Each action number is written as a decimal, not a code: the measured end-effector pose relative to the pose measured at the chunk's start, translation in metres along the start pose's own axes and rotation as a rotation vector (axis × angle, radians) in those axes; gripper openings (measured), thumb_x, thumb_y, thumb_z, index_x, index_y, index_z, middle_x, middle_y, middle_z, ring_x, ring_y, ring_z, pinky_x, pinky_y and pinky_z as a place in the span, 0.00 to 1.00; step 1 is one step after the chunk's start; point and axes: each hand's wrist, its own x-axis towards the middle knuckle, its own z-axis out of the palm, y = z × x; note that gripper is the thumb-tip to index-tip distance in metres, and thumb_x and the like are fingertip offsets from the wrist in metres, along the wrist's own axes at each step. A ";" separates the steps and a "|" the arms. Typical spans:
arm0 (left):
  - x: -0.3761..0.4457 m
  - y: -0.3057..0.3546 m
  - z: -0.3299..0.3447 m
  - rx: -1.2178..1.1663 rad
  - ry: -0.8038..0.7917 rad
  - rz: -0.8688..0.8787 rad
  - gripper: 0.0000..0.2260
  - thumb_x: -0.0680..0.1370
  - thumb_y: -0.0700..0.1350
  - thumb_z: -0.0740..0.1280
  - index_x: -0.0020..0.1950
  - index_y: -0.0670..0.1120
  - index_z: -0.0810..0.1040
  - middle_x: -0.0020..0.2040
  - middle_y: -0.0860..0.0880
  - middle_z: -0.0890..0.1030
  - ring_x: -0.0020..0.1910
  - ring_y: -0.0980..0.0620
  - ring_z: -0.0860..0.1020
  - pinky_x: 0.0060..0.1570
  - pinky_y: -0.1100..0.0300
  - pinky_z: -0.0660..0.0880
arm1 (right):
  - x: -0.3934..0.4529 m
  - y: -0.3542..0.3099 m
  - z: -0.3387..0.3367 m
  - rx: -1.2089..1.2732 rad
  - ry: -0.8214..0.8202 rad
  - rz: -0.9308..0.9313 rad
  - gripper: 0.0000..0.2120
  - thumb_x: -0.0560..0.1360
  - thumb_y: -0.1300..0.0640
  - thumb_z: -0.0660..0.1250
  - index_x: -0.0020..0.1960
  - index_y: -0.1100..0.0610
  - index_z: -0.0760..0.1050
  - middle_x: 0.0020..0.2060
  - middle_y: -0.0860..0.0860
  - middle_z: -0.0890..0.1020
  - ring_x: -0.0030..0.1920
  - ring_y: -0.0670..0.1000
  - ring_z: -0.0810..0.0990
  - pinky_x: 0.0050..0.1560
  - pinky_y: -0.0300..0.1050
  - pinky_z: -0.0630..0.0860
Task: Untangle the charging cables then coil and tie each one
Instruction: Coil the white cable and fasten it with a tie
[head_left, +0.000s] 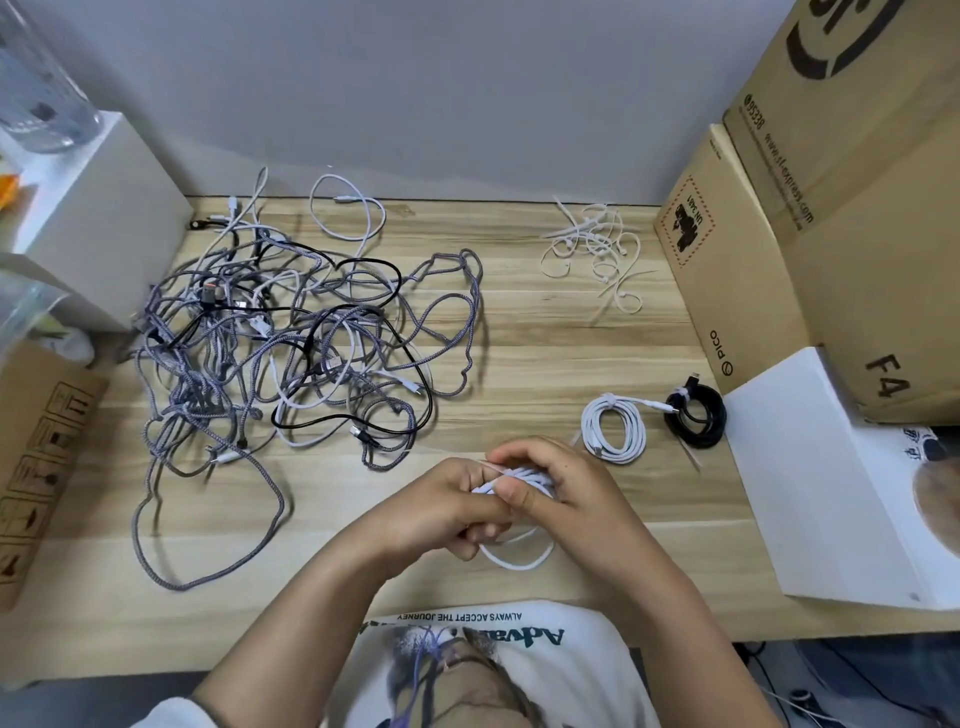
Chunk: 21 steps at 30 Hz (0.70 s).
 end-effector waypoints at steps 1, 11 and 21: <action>0.002 -0.002 0.002 -0.019 0.044 0.009 0.07 0.68 0.40 0.62 0.32 0.50 0.72 0.25 0.53 0.68 0.24 0.59 0.63 0.23 0.69 0.59 | -0.001 0.002 -0.002 0.011 0.006 0.018 0.08 0.70 0.49 0.67 0.49 0.44 0.76 0.48 0.44 0.81 0.49 0.38 0.78 0.50 0.30 0.70; 0.019 -0.012 0.004 -0.171 0.445 0.100 0.24 0.69 0.27 0.71 0.53 0.51 0.65 0.38 0.44 0.77 0.27 0.53 0.73 0.26 0.63 0.73 | 0.001 0.022 -0.018 0.140 0.043 0.169 0.15 0.72 0.65 0.70 0.48 0.46 0.77 0.44 0.43 0.83 0.46 0.39 0.80 0.52 0.36 0.74; 0.083 -0.042 0.023 0.222 0.199 -0.076 0.11 0.71 0.48 0.71 0.46 0.41 0.81 0.38 0.48 0.76 0.37 0.55 0.72 0.42 0.60 0.69 | -0.009 0.086 -0.044 -0.138 0.071 0.424 0.10 0.72 0.65 0.70 0.51 0.54 0.80 0.49 0.52 0.78 0.51 0.50 0.77 0.52 0.38 0.71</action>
